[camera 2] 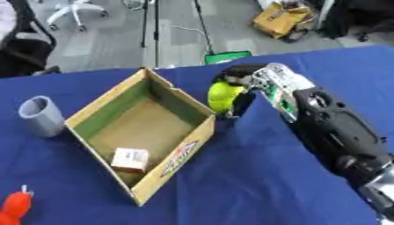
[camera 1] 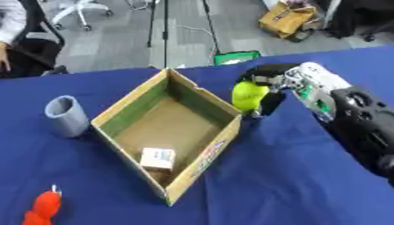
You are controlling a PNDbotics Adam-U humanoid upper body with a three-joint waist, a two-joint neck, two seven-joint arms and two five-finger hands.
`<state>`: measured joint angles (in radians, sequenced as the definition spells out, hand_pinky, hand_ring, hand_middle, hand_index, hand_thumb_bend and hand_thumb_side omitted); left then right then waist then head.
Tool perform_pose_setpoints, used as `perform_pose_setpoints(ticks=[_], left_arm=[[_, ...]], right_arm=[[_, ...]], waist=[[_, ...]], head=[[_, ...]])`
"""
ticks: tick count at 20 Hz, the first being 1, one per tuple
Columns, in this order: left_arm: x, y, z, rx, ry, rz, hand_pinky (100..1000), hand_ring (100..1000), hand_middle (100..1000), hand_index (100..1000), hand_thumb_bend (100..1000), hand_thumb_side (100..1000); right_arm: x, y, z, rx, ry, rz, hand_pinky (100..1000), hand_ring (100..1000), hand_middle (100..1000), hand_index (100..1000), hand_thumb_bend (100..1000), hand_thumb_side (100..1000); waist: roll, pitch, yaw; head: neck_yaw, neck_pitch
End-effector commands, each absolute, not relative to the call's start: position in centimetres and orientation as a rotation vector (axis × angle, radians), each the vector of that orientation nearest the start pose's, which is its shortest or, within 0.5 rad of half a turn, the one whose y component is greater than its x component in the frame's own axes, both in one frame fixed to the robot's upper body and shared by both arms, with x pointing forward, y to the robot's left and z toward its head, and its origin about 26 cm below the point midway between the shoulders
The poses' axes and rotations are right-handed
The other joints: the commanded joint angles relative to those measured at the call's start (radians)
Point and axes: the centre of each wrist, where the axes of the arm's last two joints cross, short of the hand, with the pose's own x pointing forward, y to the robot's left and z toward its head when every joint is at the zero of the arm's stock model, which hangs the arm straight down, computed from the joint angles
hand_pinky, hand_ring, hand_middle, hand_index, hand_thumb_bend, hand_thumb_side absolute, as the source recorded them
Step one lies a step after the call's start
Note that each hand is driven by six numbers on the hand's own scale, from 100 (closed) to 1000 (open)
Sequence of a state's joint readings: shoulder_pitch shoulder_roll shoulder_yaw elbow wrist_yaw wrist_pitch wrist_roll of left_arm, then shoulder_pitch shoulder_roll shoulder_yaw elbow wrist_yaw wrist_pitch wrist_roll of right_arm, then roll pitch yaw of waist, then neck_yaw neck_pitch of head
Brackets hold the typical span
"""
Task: Pick up objects on the table and place them in the box.
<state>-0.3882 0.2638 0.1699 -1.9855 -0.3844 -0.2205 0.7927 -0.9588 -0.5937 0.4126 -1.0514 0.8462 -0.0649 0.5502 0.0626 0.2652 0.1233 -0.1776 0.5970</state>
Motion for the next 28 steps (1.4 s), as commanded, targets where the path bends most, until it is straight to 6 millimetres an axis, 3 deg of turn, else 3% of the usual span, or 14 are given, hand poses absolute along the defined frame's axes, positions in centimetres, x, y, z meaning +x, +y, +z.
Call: perform_pose_setpoints(ticks=[1, 17, 28], left_arm=[[30.5, 28.6, 23.6, -1.109, 3.106, -0.683, 910, 874, 842, 806, 100, 998], [30.5, 28.6, 23.7, -1.122, 3.099, -0.695, 914, 872, 842, 803, 100, 992], [30.5, 28.6, 23.7, -1.126, 3.094, -0.699, 919, 871, 841, 802, 100, 987]], right_arm=[[46.5, -27.6, 22.6, -0.974, -1.119, 1.704, 628, 759, 824, 873, 399, 319], [46.3, -27.1, 23.8, -0.954, -1.215, 1.662, 581, 702, 718, 783, 384, 279], [46.2, -26.6, 24.7, -0.931, -1.255, 1.641, 531, 664, 592, 709, 366, 241]], waist=[[-0.002, -0.014, -0.001], [-0.003, -0.017, -0.003], [-0.005, -0.019, -0.005]], head=[[-0.001, -0.003], [0.002, -0.002], [0.001, 0.000]])
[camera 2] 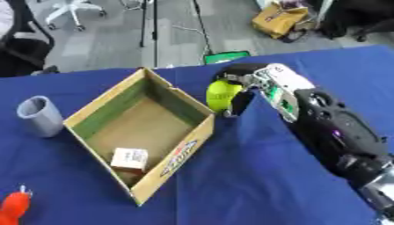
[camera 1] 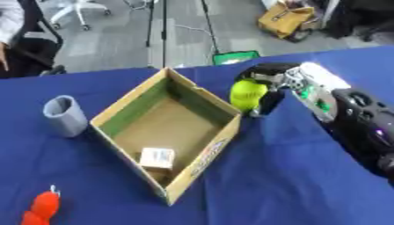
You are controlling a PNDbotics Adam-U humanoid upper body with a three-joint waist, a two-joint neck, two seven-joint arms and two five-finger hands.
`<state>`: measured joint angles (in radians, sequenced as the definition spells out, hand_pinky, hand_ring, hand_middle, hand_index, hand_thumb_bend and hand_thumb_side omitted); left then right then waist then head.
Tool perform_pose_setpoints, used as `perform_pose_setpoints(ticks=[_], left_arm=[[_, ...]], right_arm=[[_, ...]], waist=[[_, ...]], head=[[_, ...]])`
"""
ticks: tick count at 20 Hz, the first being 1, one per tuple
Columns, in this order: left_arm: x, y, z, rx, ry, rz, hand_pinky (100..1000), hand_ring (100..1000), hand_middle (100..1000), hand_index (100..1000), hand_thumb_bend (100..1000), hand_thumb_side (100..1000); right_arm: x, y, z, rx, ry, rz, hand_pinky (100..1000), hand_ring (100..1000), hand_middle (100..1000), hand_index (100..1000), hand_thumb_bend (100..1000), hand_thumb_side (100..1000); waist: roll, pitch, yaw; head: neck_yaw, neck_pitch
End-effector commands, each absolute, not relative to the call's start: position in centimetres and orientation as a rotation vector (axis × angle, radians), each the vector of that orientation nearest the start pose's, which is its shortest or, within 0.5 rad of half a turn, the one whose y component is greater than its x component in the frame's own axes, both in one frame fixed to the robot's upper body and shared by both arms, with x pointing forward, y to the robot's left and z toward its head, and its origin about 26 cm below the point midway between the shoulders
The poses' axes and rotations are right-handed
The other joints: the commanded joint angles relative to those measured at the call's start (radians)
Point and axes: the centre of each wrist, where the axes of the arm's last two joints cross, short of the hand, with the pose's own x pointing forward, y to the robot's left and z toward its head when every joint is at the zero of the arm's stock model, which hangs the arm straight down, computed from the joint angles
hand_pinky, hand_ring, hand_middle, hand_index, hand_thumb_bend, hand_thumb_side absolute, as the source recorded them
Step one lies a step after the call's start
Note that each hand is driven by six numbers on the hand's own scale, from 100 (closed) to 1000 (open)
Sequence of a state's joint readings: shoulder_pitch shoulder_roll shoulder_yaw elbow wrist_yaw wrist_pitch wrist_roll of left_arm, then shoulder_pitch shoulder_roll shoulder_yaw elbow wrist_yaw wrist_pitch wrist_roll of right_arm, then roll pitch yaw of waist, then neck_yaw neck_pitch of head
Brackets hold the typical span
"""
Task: Pick up objects on the table and place them in the box.
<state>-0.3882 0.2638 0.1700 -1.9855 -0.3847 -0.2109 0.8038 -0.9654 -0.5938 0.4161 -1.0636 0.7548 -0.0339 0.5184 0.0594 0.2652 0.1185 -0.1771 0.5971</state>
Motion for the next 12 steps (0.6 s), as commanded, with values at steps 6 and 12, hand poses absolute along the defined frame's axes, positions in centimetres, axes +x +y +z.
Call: perform_pose_setpoints(ticks=[6, 12], left_arm=[[30.45, 28.64, 23.72, -1.130, 3.093, -0.700, 922, 869, 840, 801, 100, 979], [30.44, 28.67, 23.70, -1.133, 3.092, -0.701, 923, 869, 840, 801, 100, 982]], right_arm=[[46.13, -26.46, 25.07, -0.937, -1.263, 1.633, 508, 639, 543, 671, 341, 231], [46.07, -26.31, 25.41, -0.942, -1.283, 1.624, 500, 627, 518, 647, 336, 218]], waist=[[-0.003, -0.018, 0.000], [-0.004, -0.019, -0.001]], head=[[0.000, -0.001], [0.000, 0.000]])
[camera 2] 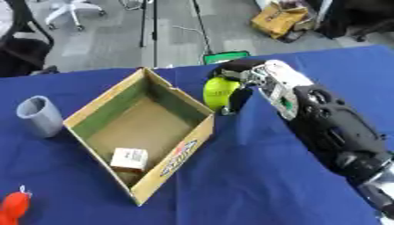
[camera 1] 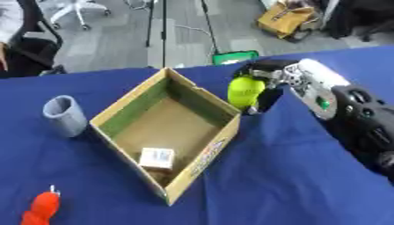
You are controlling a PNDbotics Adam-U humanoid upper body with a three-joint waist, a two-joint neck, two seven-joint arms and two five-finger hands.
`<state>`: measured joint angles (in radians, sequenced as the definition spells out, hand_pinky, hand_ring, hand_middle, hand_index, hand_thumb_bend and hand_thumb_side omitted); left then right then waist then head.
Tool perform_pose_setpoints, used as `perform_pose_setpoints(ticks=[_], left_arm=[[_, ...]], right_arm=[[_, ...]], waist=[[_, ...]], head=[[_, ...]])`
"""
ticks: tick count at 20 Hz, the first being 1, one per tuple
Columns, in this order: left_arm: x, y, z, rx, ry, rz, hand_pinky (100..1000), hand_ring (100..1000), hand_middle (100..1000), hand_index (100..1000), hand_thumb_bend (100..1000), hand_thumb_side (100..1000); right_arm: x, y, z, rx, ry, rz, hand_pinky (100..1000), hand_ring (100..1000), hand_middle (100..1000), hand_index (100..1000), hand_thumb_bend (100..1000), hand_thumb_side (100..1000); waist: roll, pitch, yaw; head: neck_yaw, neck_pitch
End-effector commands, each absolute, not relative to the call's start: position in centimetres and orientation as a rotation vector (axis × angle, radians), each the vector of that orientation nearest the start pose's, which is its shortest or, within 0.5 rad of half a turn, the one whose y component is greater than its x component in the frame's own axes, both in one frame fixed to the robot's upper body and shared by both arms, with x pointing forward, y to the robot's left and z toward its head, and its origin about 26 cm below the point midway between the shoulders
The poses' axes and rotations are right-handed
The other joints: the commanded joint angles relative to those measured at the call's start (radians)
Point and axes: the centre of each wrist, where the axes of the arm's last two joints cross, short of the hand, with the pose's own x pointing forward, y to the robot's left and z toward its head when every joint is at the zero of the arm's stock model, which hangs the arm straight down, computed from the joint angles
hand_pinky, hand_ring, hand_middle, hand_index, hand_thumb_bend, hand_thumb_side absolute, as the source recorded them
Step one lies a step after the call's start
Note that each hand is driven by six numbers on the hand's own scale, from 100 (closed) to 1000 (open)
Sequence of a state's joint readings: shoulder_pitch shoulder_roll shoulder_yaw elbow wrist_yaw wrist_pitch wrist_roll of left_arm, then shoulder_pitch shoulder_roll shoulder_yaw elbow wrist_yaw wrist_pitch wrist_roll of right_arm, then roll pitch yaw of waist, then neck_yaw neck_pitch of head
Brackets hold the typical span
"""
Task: Pick up objects on the table and place them in the box.
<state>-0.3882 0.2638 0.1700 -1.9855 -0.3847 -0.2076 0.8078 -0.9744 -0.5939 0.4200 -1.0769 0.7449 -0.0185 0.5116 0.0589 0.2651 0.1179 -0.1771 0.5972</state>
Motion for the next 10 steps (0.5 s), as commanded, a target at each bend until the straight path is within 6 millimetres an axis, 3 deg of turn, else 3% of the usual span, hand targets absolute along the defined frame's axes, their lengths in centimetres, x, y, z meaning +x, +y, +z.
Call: perform_pose_setpoints(ticks=[1, 10], left_arm=[[30.44, 28.67, 23.70, -1.133, 3.092, -0.701, 923, 869, 840, 801, 100, 982], [30.44, 28.69, 23.70, -1.136, 3.090, -0.704, 926, 868, 840, 801, 100, 981]], right_arm=[[46.06, -26.26, 25.47, -0.943, -1.285, 1.624, 500, 627, 518, 647, 336, 218], [46.15, -26.20, 25.67, -0.936, -1.297, 1.600, 462, 592, 467, 601, 317, 196]], waist=[[-0.003, -0.019, -0.001], [-0.004, -0.019, 0.001]], head=[[0.000, 0.000], [0.000, 0.004]])
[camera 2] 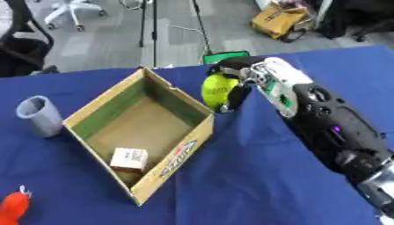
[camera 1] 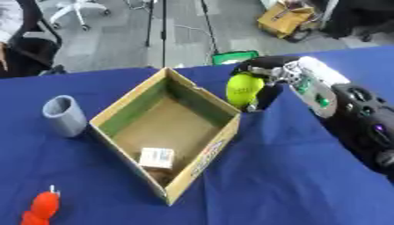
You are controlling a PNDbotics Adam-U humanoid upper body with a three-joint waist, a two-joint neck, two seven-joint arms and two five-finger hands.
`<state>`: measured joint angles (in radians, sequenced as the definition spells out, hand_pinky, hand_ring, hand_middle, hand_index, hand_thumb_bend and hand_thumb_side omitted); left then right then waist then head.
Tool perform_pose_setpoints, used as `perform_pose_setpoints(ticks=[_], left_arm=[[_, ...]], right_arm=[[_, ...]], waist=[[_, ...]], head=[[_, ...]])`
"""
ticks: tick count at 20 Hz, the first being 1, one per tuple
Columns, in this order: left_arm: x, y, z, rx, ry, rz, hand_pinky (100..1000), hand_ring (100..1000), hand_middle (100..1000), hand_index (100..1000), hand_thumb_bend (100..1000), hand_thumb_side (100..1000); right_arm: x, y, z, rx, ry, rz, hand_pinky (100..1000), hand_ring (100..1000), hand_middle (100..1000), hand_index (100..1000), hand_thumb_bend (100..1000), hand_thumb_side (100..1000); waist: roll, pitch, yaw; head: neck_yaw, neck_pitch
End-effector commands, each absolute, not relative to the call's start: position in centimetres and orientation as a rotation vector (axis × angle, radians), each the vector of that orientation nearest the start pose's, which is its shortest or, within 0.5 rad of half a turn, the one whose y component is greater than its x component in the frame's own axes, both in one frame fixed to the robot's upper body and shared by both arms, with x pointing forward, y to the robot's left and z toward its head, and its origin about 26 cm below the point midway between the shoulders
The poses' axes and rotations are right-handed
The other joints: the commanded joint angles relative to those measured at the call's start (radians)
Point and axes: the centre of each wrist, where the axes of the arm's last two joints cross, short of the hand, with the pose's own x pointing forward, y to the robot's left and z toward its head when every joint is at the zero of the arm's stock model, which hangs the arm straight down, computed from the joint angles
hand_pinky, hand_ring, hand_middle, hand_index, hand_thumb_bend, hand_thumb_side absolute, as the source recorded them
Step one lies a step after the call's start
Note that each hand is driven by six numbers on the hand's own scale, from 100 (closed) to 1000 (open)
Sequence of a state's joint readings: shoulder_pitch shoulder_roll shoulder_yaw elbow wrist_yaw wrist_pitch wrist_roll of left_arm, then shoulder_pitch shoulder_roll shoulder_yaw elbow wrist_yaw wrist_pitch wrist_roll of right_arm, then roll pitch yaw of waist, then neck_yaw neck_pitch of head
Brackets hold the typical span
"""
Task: Pick up objects on the table and place them in the box.
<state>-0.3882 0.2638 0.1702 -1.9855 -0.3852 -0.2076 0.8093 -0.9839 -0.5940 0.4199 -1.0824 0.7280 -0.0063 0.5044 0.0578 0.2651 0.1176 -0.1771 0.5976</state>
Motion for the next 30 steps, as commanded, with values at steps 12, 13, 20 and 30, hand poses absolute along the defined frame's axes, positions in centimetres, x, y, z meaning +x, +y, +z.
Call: perform_pose_setpoints(ticks=[12, 13, 20, 30], left_arm=[[30.4, 28.8, 23.7, -1.143, 3.089, -0.704, 928, 867, 840, 800, 100, 977], [30.4, 28.8, 23.7, -1.143, 3.088, -0.705, 928, 867, 840, 800, 100, 977], [30.4, 28.8, 23.7, -1.143, 3.087, -0.701, 929, 866, 839, 800, 100, 976], [30.4, 28.8, 23.8, -1.148, 3.083, -0.696, 929, 864, 838, 801, 100, 976]], right_arm=[[45.9, -26.2, 26.2, -0.947, -1.341, 1.560, 415, 539, 379, 511, 252, 184], [45.9, -26.2, 26.3, -0.949, -1.345, 1.557, 412, 534, 371, 502, 243, 185], [45.6, -26.0, 27.0, -0.961, -1.371, 1.538, 405, 522, 351, 482, 213, 183], [45.2, -25.6, 28.1, -0.976, -1.405, 1.523, 392, 504, 315, 444, 154, 177]], waist=[[-0.002, -0.019, 0.000], [-0.002, -0.019, -0.001], [-0.002, -0.023, -0.006], [-0.004, -0.030, -0.012]], head=[[0.005, 0.008], [0.006, 0.008], [0.009, 0.008], [0.010, 0.008]])
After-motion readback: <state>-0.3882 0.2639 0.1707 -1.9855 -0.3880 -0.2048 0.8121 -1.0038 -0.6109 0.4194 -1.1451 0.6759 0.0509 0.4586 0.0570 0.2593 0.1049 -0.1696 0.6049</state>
